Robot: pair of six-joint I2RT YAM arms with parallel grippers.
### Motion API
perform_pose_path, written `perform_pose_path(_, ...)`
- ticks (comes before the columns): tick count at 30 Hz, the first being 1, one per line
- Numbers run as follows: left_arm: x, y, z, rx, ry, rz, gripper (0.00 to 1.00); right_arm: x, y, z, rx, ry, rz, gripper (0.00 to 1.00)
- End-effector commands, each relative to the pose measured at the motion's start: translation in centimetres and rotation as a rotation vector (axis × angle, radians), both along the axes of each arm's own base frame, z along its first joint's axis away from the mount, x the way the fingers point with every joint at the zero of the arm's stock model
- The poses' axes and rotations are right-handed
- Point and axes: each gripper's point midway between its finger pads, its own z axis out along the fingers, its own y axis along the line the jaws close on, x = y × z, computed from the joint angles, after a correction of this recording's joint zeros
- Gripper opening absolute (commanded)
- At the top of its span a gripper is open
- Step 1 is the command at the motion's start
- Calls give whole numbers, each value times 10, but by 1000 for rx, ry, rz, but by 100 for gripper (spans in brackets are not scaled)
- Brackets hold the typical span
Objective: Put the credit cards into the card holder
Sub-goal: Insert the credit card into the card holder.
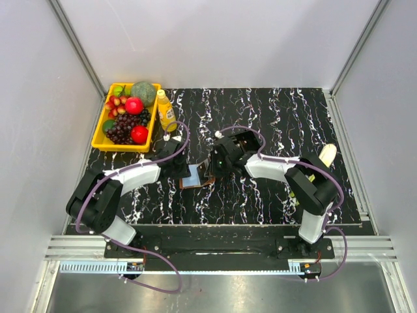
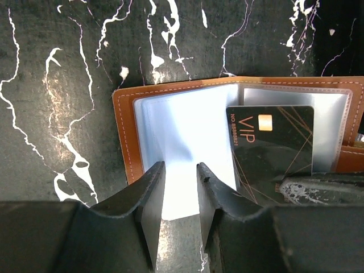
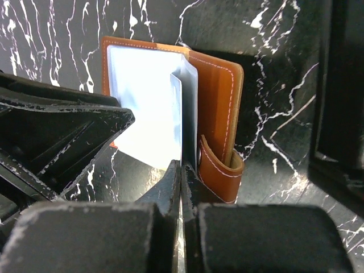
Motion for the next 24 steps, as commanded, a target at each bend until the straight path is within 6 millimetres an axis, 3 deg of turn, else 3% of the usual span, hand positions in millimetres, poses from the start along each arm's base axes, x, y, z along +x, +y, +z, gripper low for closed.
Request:
perform_pose_path(1, -12, 6, -23, 12, 60, 15, 31, 18, 6, 13, 125, -30, -53, 0)
perform_pose_path(12, -26, 15, -39, 37, 102, 39, 23, 34, -6, 39, 254, -82, -135, 0)
perform_pose_path(24, -32, 13, -43, 33, 107, 49, 23, 22, 2, 13, 311, 25, -107, 0)
